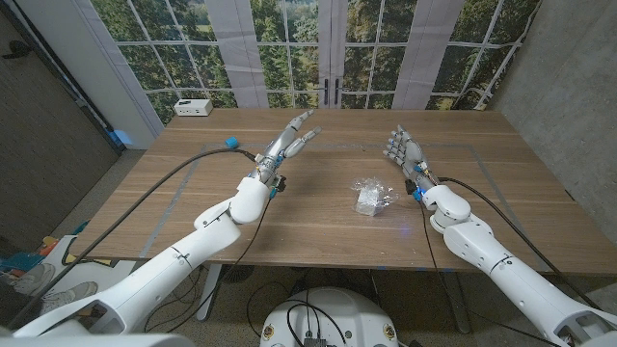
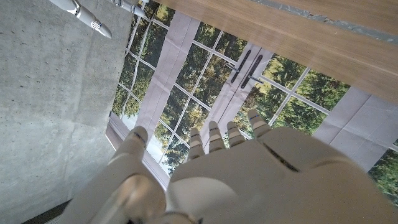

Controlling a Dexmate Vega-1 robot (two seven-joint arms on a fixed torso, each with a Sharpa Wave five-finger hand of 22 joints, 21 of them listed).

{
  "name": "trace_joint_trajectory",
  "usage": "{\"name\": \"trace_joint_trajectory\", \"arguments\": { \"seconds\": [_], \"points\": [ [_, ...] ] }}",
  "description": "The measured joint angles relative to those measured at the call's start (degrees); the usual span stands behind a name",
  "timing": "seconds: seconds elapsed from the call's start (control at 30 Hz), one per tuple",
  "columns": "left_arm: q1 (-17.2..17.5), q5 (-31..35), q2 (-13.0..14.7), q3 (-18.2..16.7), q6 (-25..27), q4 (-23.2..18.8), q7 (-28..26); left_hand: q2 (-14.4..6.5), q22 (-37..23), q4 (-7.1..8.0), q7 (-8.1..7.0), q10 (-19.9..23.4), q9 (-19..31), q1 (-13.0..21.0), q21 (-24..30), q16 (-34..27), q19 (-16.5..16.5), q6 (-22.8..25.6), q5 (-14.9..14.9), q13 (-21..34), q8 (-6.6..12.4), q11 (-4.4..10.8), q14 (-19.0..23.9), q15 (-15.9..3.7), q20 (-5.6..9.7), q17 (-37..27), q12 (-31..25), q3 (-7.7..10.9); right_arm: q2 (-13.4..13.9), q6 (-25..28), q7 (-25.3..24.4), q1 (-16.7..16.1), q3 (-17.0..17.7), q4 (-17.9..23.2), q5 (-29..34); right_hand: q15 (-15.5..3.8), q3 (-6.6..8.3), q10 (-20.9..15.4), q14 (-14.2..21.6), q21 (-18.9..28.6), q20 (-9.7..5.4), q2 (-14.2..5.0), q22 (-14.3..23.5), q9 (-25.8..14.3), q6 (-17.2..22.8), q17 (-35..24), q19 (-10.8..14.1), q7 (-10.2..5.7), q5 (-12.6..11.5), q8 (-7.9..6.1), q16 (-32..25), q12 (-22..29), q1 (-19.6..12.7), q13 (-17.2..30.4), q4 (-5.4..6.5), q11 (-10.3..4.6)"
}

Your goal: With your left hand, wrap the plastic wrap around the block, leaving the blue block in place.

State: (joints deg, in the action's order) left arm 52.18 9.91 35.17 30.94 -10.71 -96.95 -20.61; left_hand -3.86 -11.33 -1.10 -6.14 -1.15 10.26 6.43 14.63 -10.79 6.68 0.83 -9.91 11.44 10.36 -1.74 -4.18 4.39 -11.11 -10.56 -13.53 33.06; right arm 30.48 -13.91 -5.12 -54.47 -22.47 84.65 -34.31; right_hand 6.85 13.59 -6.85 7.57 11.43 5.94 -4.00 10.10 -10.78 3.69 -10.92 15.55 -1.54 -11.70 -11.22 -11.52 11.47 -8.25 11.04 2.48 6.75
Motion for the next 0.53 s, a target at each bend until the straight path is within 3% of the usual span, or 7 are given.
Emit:
{"name": "trace_joint_trajectory", "arguments": {
  "seconds": [0.23, 0.53],
  "points": [
    [2.4, -5.9, 1.5, -3.3, -2.9, -0.3, 1.5, -0.1, 0.0, 0.74, -0.07, -0.6, -0.1, -1.3, 0.0, 0.2, 0.0, -1.2, 0.0, 0.0, 0.00, 0.19, -1.0, -0.32, 0.59, 0.0, 0.4, -0.74, 0.0, 0.0, -2.6, 0.3, -0.1, 1.7, 2.2, -0.41, -0.47, -0.4, 0.4, 0.0, -0.02, 0.55, 0.0, 0.0, 0.9, 0.0, 0.0, -0.31, 0.0, -0.24, 0.0, 0.0, 0.1, 0.0, -0.02, 0.40],
    [4.8, -14.4, 2.4, -6.6, -5.3, 0.3, 4.8, 0.9, 0.0, 3.34, 1.16, -2.8, -0.1, -4.7, -0.3, 0.4, 0.5, -3.8, -0.3, -0.5, -0.44, 0.55, -2.9, -0.83, 1.74, 0.1, 1.6, -2.93, -0.5, 1.0, -5.5, 0.9, -0.3, 3.0, 4.2, -0.41, -0.93, -1.0, 0.4, 0.0, -0.21, 0.99, 0.0, 0.0, 1.5, 0.0, 0.2, -0.31, 0.0, -0.24, 0.0, 0.0, 0.5, 0.0, -0.02, 0.42]
  ]
}}
